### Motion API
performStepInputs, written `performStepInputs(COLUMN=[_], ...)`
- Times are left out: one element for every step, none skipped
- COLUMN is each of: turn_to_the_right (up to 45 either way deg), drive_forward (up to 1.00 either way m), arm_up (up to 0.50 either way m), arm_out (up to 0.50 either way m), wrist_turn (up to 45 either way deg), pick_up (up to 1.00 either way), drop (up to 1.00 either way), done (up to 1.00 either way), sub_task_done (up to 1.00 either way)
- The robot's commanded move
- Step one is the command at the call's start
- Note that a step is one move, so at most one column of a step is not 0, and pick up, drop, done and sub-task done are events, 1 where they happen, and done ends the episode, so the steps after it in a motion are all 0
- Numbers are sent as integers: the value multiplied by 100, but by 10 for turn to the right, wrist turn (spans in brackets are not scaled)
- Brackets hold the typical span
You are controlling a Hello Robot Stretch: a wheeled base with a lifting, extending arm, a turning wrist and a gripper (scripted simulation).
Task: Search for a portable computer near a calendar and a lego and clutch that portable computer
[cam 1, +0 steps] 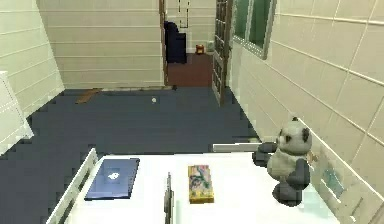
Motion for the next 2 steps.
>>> performStepInputs(turn_to_the_right=[-450, -450], drive_forward=[0, 0], arm_up=[0, 0], arm_out=[0, 0], wrist_turn=[0, 0], pick_up=[0, 0], drop=[0, 0], done=[0, 0], sub_task_done=[0, 0])
